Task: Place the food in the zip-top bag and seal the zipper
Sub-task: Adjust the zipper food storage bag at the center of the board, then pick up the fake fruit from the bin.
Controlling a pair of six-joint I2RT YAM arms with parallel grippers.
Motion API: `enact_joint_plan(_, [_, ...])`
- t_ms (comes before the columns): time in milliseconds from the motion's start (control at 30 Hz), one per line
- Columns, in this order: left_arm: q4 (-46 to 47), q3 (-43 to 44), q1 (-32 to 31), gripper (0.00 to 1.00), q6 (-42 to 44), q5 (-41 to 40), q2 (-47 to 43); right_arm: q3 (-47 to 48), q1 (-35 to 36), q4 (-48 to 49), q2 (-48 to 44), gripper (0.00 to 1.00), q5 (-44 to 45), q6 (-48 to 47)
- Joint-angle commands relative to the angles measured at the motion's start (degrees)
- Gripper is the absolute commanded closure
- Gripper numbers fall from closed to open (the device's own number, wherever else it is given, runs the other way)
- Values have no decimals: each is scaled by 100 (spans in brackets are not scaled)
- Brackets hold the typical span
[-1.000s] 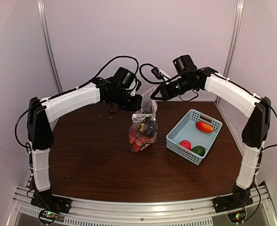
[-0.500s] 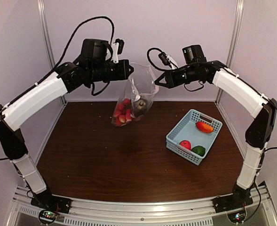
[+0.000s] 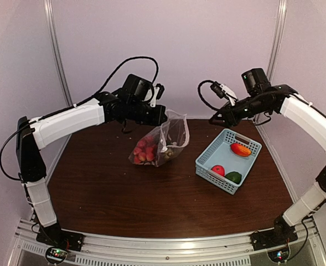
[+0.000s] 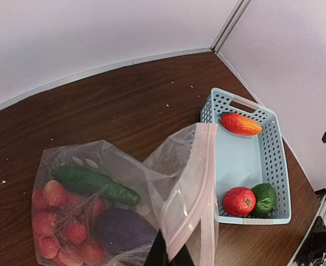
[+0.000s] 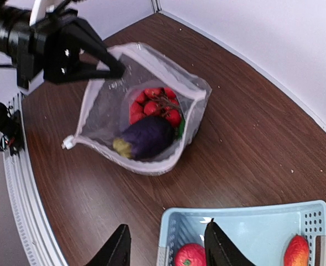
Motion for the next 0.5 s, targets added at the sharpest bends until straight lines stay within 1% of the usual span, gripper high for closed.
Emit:
enact_joint_plan(0, [313,-84,38,100,-67,174,-259,-1047,-396,-539,-145,51,297,-1099])
enact_joint_plan(67, [415,-206,42,100,-111,209,-322,-1433,-499,-471,-161,43,551,-1268])
enact_joint_plan(100, [457,-269,51,100,-137,235,-351,-1570,-539,-397,-132,41,666,-1269])
enact_joint_plan(200, [505,-395,79,100,-189,286,-411,-1927,-582,-172,46,39,802,-1131])
enact_joint_plan(367, [496,-491,117,100,-216,267,-520,-2133,-586,137,378,36,745,-904])
enact_joint_plan(467, [498,-540,126,100,-223,262,-570,-2254,-579,245,613,29,621,-881])
